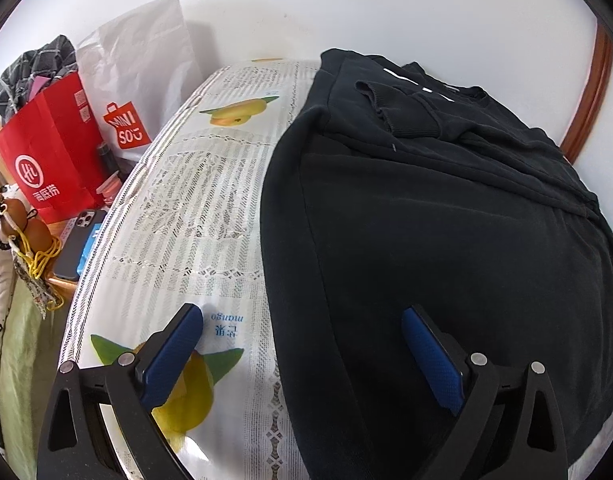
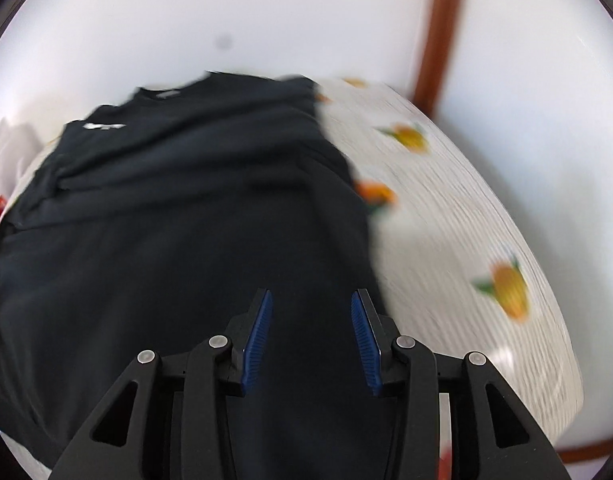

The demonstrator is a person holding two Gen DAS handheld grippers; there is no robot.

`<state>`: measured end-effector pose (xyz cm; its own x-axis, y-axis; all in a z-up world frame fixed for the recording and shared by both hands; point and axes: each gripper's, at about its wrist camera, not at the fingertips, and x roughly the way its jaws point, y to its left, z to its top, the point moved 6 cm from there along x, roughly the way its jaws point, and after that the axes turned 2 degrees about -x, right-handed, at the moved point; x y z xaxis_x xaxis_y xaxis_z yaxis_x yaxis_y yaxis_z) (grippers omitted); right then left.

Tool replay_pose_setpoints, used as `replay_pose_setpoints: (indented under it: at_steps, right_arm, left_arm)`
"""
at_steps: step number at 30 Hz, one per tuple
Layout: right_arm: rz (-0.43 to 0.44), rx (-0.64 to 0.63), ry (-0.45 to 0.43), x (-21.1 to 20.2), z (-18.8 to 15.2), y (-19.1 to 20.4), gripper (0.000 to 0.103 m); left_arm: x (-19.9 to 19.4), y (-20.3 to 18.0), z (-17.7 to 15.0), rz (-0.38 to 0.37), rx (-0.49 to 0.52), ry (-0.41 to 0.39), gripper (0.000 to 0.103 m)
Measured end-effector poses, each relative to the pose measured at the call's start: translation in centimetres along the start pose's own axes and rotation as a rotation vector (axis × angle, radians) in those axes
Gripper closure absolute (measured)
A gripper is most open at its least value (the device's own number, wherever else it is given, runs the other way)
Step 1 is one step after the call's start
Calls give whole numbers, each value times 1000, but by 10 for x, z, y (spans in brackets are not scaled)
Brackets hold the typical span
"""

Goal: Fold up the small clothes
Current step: 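Grasp the sweatshirt hem with the right tool while the left tool grasps it too, then lift the hem with both tools and fold it toward the collar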

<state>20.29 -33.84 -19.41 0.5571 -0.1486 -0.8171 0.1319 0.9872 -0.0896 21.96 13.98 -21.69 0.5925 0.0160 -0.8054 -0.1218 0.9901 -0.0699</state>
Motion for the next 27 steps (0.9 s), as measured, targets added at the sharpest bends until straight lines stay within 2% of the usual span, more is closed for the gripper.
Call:
replay_pose_setpoints:
  at_steps: [3, 5, 9, 11, 13, 15, 16, 17, 18, 23, 27]
  right_arm:
    - [-11, 57, 28, 3, -22, -27, 59]
    - [17, 88, 46, 4, -34, -36, 59]
    - [81, 124, 41, 5, -54, -37, 56]
    - [81, 110, 4, -1, -62, -32, 56]
    - [80, 88, -7, -2, -65, -27, 56]
    - [78, 56, -17, -6, -70, -22, 67]
    - [93, 42, -24, -9, -73, -19, 90]
    - [112, 35, -22, -10, -74, -16, 94]
    - [114, 31, -20, -10, -74, -15, 94]
    - [161, 67, -23, -24, -91, -24, 96]
    - [172, 46, -21, -38, -110, -28, 95]
  left_arm:
    - [-9, -2, -8, -63, 2, 13, 5]
    - [-17, -5, -17, -111, 4, 10, 8]
    - [-35, -11, -34, -150, 45, 2, 30]
    - [-42, -11, -39, -175, 27, 13, 38]
    - [-46, -12, -43, -198, 2, 24, 51]
    - [-47, -13, -44, -197, -1, 29, 62]
    - [-47, -13, -45, -189, 1, 27, 74]
    - [-48, -12, -46, -175, 1, 27, 83]
    - [-47, -10, -47, -168, -11, 31, 94]
    - [-55, 6, -57, -242, -102, 73, 96]
    - [-66, 8, -75, -267, -85, 86, 95]
